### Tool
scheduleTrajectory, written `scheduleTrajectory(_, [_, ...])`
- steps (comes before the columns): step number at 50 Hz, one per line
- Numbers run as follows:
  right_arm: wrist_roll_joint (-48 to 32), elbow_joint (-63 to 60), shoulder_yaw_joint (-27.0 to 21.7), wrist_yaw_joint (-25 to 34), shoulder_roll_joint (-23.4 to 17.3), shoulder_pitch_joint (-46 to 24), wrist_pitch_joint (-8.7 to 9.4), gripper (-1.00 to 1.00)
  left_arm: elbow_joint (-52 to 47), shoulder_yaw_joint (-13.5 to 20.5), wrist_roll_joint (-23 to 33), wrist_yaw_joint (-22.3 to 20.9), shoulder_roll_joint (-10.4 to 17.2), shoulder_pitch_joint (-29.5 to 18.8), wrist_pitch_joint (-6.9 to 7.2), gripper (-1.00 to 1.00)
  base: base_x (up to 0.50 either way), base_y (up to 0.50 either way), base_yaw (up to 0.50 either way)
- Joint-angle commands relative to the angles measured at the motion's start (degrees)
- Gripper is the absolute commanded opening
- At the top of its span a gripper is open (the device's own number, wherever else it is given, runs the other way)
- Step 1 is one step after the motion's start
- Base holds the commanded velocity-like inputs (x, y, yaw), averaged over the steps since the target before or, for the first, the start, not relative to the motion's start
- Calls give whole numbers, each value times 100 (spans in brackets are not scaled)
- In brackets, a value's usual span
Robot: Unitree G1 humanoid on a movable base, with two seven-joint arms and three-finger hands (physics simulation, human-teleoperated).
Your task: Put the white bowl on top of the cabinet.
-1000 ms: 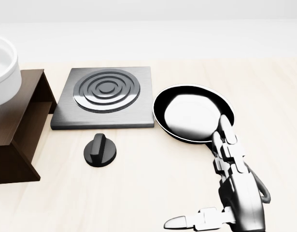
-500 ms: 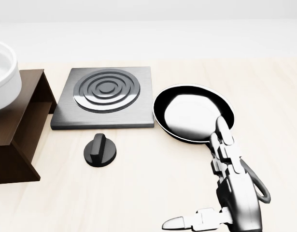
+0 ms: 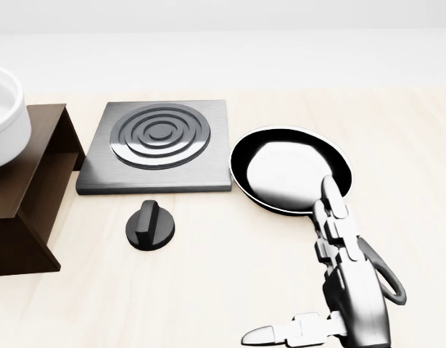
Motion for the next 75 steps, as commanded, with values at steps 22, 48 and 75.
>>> scheduleTrajectory(22, [-75,183,74,-47,-5,-37,-117,100,206,55,-28,521,77,-13,0,-100,0,0,0])
scheduleTrajectory(48, [-116,186,149,-71,-24,4,-144,100,463,60,-206,778,137,79,0,-100,0,0,0])
scheduleTrajectory(75, [-147,292,198,-99,-29,-22,-199,100,623,24,-264,879,147,78,0,100,0,0,0])
